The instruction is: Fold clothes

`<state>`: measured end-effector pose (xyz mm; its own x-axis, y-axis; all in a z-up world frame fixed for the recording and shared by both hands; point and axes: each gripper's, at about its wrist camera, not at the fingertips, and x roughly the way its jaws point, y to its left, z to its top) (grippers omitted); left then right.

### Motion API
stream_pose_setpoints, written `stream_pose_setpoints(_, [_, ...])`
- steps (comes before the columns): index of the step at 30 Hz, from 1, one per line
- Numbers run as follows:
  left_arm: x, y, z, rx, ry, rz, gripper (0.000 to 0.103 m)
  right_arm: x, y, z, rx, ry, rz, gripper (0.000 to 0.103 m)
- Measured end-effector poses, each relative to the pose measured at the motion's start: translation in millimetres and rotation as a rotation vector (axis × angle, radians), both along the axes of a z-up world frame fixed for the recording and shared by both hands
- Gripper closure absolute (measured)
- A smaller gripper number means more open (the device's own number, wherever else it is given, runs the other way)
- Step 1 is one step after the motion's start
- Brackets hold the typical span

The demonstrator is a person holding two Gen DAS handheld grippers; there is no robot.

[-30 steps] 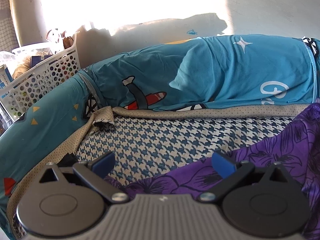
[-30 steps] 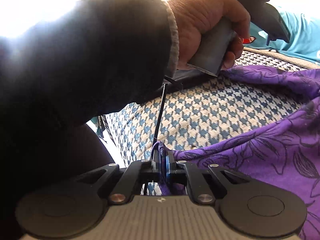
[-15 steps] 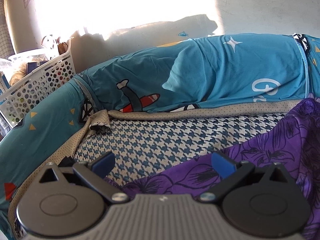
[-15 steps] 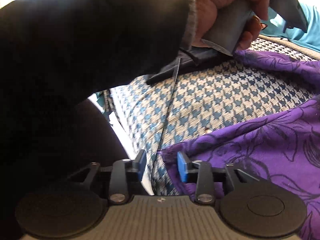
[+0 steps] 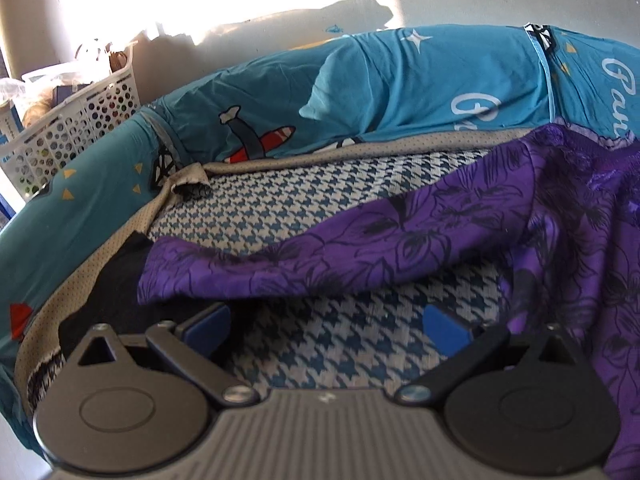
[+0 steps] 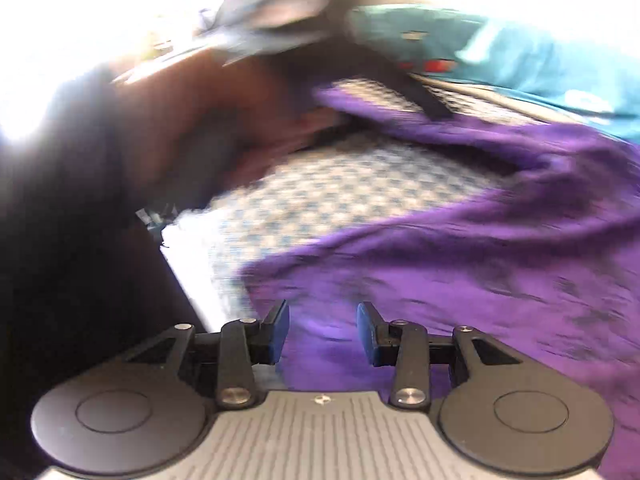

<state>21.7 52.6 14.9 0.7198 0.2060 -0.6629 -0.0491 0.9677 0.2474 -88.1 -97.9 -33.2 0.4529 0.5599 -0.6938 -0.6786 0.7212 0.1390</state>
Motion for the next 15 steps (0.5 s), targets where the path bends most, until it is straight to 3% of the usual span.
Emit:
stream_pose_setpoints(5, [-32.6,-5.4,-9.1,-0.041,0.012,0.011,0.000,24.4,-40.5,0.8,-0.020,0.000,-0.231,0.064])
stream_pose_setpoints(9, [-54.3,-18.4,-19.7,-0.119,0.049,-0.010,0.000,33.9,-86.5,-1.3,-0.022,0.012,-0.449,0.055])
stream_pose_setpoints(11, [-65.1,-32.4,-25.3,-0.100,0.066,-0.043,0.000,40.2,-107.8,-1.3,-0.006,0.052,-0.549,0.055])
stream_pose_setpoints(15, [-86.6,-49.7,-28.3,-0.073,0.064,-0.094,0.000,53.4,-133.2,-6.2,0.013,0.044,-0.680,0.055])
